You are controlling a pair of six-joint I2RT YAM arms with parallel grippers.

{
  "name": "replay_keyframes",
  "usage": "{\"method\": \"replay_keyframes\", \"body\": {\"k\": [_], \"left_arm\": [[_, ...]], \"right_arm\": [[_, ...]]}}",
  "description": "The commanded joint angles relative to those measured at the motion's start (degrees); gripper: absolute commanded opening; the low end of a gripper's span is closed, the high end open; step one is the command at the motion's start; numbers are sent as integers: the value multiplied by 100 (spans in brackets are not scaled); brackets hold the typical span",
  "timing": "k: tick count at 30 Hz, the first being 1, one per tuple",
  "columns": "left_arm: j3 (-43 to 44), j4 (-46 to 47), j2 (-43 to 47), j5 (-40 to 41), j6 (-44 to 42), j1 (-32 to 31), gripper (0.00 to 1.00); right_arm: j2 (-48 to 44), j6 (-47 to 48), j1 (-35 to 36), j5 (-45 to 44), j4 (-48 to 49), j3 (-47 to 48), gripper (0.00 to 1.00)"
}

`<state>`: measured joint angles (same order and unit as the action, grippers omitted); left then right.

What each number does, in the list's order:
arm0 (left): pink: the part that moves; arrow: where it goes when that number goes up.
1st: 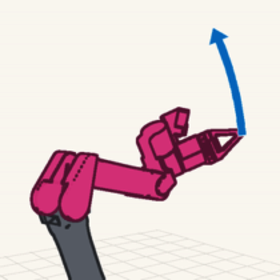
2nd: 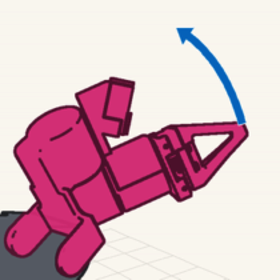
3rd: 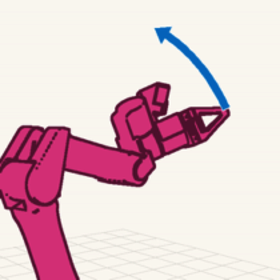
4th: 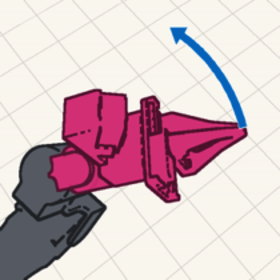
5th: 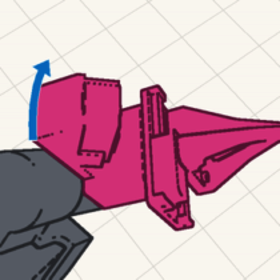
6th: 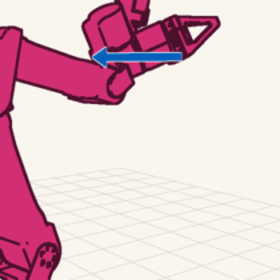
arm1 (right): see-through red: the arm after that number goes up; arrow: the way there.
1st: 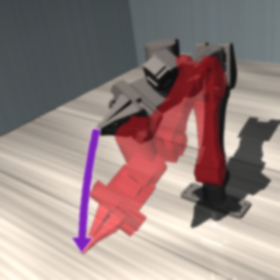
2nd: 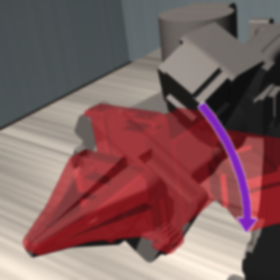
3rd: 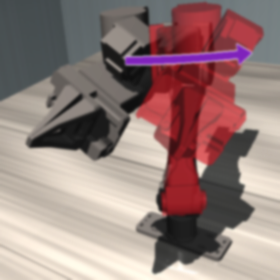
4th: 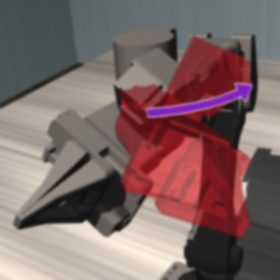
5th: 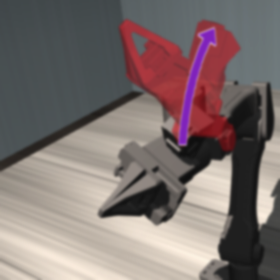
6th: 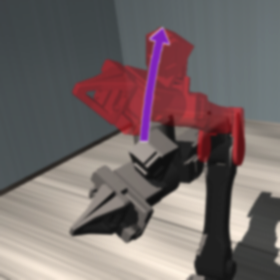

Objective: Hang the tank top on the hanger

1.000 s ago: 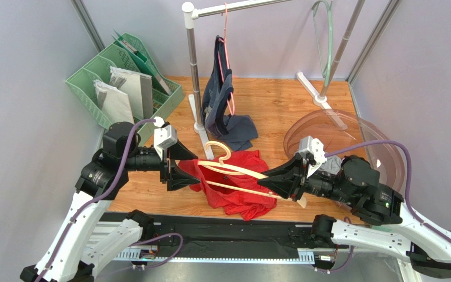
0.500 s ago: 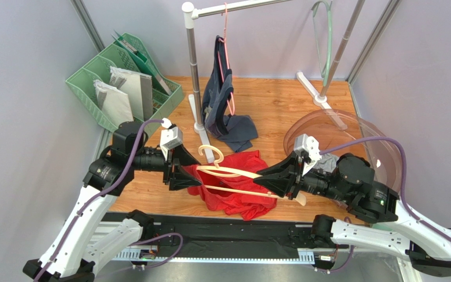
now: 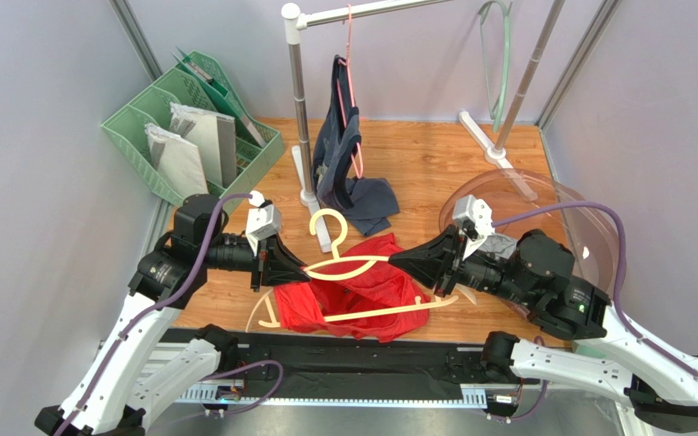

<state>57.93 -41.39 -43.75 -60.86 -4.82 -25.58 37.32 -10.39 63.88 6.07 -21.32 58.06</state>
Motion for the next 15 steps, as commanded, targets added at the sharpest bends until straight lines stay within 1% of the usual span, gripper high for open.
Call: {"method": "replay_keyframes", "body": {"k": [1,4,5,7,8,10,11,12,13,14,15], "left_arm": [[8,166,243,48,-37,10,0],[-10,166,314,232,-10,1,0],[-10,122,340,459,-36,9,0],[-10,96,393,706,-132,-69,0],[-19,43,437,968,-159,-96,0],[-27,25,481,1277,-212,-175,0],[-71,34,481,1574,-247,-210,0],[-80,17,481,1690,-274,-289,0],[-98,17,455,1839,-283,-342,0],[-115,25,394,2163,-352,-403,0],[-133,17,358,2340,-388,-534,0]], "right_arm": [[117,125,-95,-176,102,39,0],[222,178,-130,-298,-82,-23,0],[240,213,-121,-395,-135,-14,0],[293,362,-121,-815,-363,47,0],[363,415,-130,-965,-477,126,0],[442,529,-130,-1405,-811,380,3],[486,556,-130,-1546,-917,477,5],[513,573,-139,-1782,-1100,669,11],[522,600,-147,-1880,-1163,758,14],[522,609,-147,-1985,-1251,864,18],[522,609,-165,-2230,-1408,986,27]]}}
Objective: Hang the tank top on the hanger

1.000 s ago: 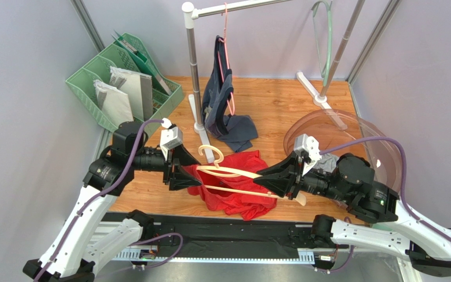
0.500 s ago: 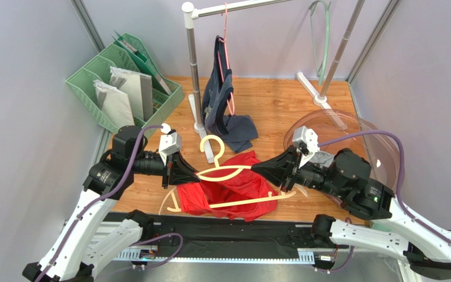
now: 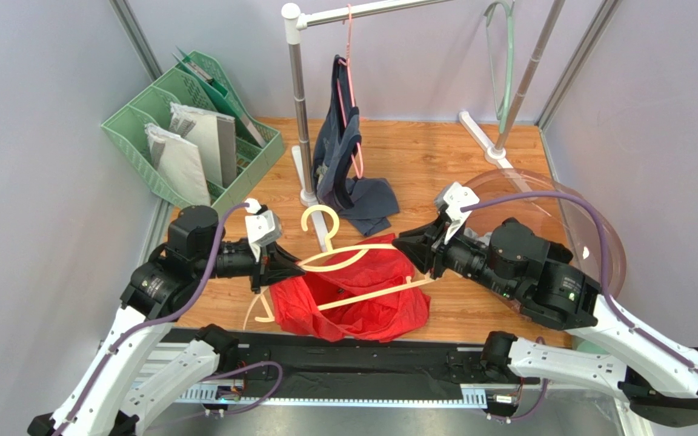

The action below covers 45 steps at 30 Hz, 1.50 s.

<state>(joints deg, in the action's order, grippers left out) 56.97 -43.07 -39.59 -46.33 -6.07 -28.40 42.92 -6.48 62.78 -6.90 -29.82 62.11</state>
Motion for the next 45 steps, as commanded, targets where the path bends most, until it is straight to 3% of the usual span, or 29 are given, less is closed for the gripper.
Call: {"method": "replay_keyframes", "body": {"k": [1,3,8,15,23,34,45], "left_arm": [[-46,185,-92,1062,-316,-323,0],[-72,185,-136,1564,-343,-463,0],[-230,307,65,3073,-273,-552,0],[-379,422,329,3226,-193,-552,0],[-503,545,356,3323,-62,-552,0],[-608,598,532,3279,35,-552,0],[-661,651,602,3218,70,-552,0]], "right_arm": [[-38,174,-64,-1076,-647,783,33],[23,86,-65,-1479,-1006,1022,48],[68,-624,-82,-1850,-1850,1296,62],[-134,-2125,-82,-1474,-2379,304,78],[-715,-3623,-73,-814,-1335,-1885,77],[848,-3483,-135,-1745,-876,-2036,74],[1447,-3404,-504,-1789,-200,-2255,66]]}}
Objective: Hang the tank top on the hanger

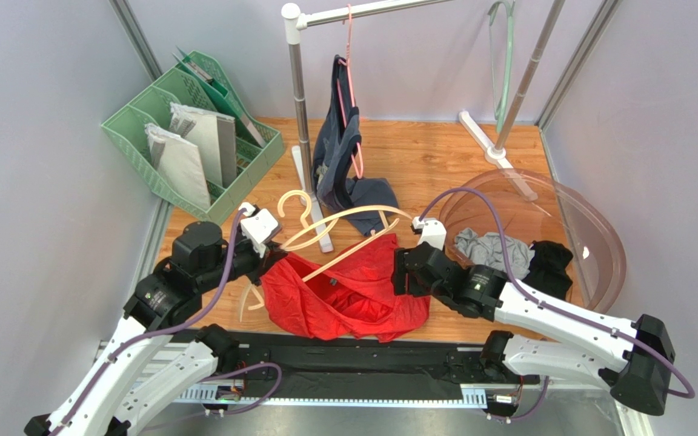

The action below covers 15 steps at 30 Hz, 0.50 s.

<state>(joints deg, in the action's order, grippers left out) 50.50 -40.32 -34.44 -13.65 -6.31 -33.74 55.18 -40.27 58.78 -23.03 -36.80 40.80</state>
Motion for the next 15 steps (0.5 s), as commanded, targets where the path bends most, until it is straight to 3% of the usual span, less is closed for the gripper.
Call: {"method": "replay_keyframes", "body": {"k": [1,6,10,13,15], "left_arm": [[-14,384,69,-41,103,-19,0],[-23,410,25,-59,103,-19,0],[-31,428,68,-59,112,-19,0],[-40,454,95,-137,121,-19,0],[-40,472,104,-164,121,-19,0]], "right_arm": [[239,-25,-121,-150,524,-159,66],[379,-25,-130,105,893,-449,63],[607,-33,-157,237,1086,-538,54],[740,-33,-174,290,1227,-555,45],[784,-60,-174,281,1262,-573,29]]}}
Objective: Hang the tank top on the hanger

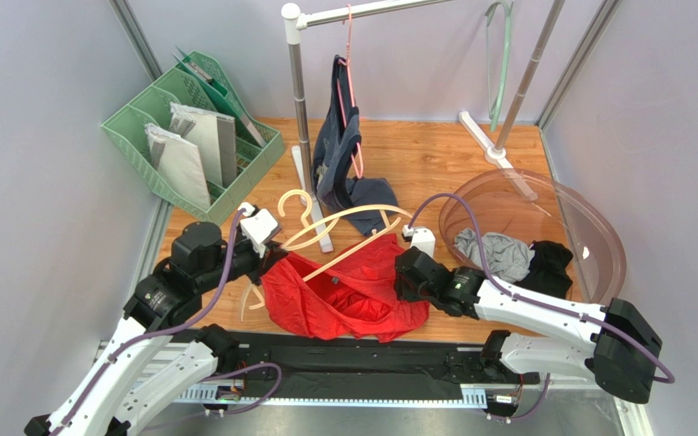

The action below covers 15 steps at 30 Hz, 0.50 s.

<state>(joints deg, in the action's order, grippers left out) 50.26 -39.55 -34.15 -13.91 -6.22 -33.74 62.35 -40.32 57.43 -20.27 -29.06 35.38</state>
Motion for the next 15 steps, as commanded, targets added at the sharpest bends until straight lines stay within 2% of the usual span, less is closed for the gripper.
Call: {"method": "replay_keyframes", "body": {"k": [1,2,5,15], "left_arm": [[-16,395,67,-138,112,-19,0],[-16,395,75,-138,121,-19,0],[-25,395,110,-138,130,-19,0],[-51,474,567,-182,130,-19,0]], "right_arm": [[76,-64,-48,6,480,-31,23],[76,-64,-56,6,471,4,14],[-64,15,-48,-64,235,127,0],[-847,507,-355,-495,-978,1006,0]]}}
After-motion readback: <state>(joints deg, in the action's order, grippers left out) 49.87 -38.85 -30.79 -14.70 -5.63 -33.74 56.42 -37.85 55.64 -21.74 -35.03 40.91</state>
